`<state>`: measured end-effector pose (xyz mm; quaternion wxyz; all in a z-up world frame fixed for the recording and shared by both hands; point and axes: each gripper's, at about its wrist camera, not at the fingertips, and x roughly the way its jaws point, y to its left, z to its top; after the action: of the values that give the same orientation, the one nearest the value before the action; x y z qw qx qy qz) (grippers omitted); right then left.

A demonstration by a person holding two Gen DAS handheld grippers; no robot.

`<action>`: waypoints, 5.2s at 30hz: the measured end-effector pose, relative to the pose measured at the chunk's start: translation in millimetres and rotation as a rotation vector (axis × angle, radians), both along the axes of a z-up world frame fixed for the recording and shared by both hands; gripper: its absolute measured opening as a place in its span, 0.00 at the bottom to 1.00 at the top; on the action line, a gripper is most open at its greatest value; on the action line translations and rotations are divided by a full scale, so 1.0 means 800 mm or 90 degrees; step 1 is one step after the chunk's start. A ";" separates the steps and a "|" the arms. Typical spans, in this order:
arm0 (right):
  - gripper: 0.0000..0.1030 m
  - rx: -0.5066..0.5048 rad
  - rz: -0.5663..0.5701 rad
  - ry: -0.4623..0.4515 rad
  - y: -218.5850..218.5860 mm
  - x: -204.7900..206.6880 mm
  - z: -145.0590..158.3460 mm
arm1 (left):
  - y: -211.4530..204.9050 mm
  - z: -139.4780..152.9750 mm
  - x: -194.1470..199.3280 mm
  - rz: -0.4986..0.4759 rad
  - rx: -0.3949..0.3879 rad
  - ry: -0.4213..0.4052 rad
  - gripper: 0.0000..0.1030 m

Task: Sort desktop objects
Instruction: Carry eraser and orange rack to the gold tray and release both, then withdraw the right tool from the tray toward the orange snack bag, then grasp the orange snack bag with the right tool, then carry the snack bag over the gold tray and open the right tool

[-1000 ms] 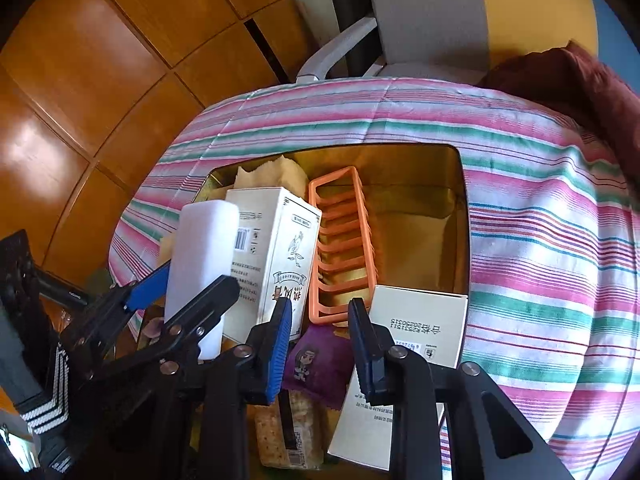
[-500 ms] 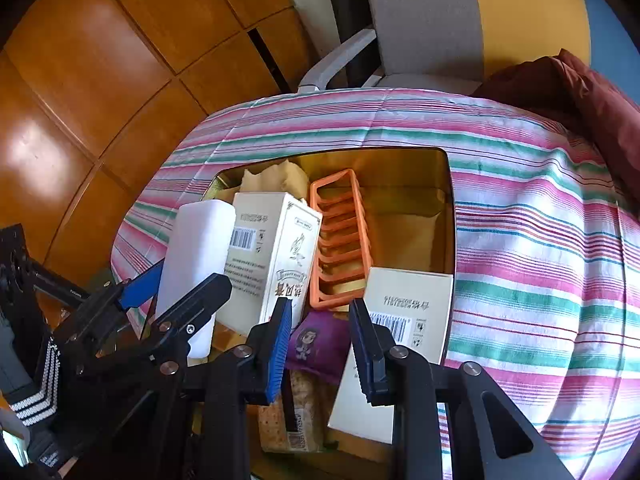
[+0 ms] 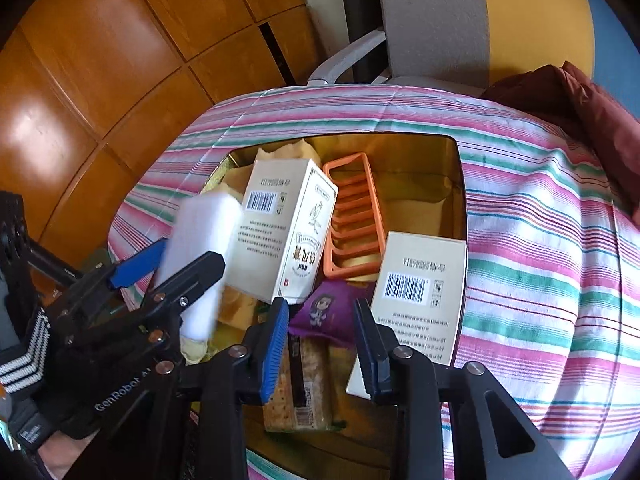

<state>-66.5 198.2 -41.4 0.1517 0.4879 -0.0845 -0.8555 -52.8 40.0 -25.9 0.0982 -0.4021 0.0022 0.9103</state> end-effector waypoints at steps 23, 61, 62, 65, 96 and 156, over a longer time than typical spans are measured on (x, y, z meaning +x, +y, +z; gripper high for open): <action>0.63 0.135 -0.046 0.142 -0.029 0.065 0.013 | -0.025 0.029 0.042 0.062 -0.009 0.027 0.80; 0.71 0.135 -0.580 0.022 0.486 0.178 0.096 | 0.121 0.048 0.029 -0.137 0.012 0.044 0.79; 0.71 0.140 -0.597 0.017 0.503 0.181 0.095 | 0.122 0.048 0.027 -0.137 0.013 0.043 0.79; 0.71 0.153 -0.661 0.004 0.565 0.192 0.092 | 0.127 0.047 0.020 -0.131 0.011 0.044 0.79; 0.57 0.242 -0.910 -0.147 0.922 0.205 -0.043 | 0.149 0.013 -0.050 -0.046 -0.049 -0.028 0.79; 0.60 0.067 -0.025 0.052 -0.019 -0.053 0.013 | -0.048 0.025 0.026 0.098 -0.031 0.009 0.79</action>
<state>-109.2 182.8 -31.3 0.1125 0.4580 -0.0430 -0.8807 -32.1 1.2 -6.1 0.0180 -0.3970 -0.0063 0.9176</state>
